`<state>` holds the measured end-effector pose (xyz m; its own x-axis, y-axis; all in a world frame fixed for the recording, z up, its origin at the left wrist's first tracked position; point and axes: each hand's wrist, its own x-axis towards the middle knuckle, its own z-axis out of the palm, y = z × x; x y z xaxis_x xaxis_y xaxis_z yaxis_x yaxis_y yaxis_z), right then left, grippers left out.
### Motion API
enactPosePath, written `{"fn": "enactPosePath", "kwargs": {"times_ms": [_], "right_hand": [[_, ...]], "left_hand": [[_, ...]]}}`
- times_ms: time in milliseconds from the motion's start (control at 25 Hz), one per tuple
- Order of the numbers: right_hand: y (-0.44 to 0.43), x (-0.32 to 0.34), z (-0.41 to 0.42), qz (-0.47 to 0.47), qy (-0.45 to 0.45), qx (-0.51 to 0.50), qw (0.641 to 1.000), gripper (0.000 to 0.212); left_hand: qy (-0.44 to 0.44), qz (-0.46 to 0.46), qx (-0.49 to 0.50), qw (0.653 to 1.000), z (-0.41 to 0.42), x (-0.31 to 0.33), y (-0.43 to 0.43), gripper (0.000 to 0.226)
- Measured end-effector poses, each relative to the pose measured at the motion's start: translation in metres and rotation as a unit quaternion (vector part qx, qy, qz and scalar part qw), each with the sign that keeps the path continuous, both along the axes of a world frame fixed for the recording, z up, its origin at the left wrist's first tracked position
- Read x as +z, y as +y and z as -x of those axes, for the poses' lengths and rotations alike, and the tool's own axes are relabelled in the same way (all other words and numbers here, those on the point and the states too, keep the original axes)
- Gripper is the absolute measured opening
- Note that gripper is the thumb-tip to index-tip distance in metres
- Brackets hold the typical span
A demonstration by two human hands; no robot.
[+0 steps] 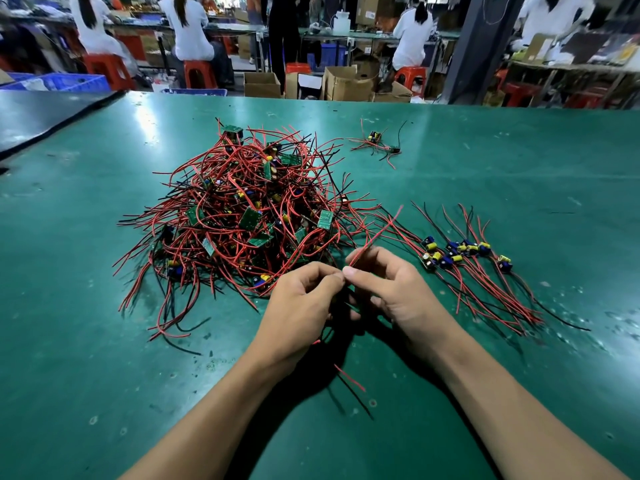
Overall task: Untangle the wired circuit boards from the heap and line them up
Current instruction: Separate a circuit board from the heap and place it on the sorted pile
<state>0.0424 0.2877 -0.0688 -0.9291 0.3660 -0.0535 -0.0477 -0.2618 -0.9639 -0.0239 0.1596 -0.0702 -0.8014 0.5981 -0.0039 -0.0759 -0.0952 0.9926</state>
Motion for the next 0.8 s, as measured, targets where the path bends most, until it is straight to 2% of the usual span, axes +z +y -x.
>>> {"fn": "enactPosePath", "kwargs": {"times_ms": [80,160,320,560,800], "right_hand": [[0.002,0.0,-0.002,0.02,-0.003,0.045,0.999,0.013],[0.004,0.001,-0.002,0.012,-0.026,0.041,0.999,0.017],[0.004,-0.005,0.002,-0.037,-0.036,-0.051,0.997,0.004],[0.019,-0.011,0.007,-0.105,-0.048,-0.13,0.985,0.008],[0.037,-0.017,0.01,-0.198,-0.03,-0.226,0.953,0.008]], "left_hand": [[-0.001,0.001,-0.006,1.0,0.0,0.0,0.001,0.02],[-0.001,0.006,-0.009,1.0,0.0,-0.001,0.001,0.022],[0.052,0.041,0.03,0.997,-0.001,-0.004,0.005,0.02],[0.077,0.081,0.056,0.992,-0.003,-0.005,0.008,0.017],[0.071,0.105,0.042,0.991,-0.003,-0.001,0.006,0.014]]}}
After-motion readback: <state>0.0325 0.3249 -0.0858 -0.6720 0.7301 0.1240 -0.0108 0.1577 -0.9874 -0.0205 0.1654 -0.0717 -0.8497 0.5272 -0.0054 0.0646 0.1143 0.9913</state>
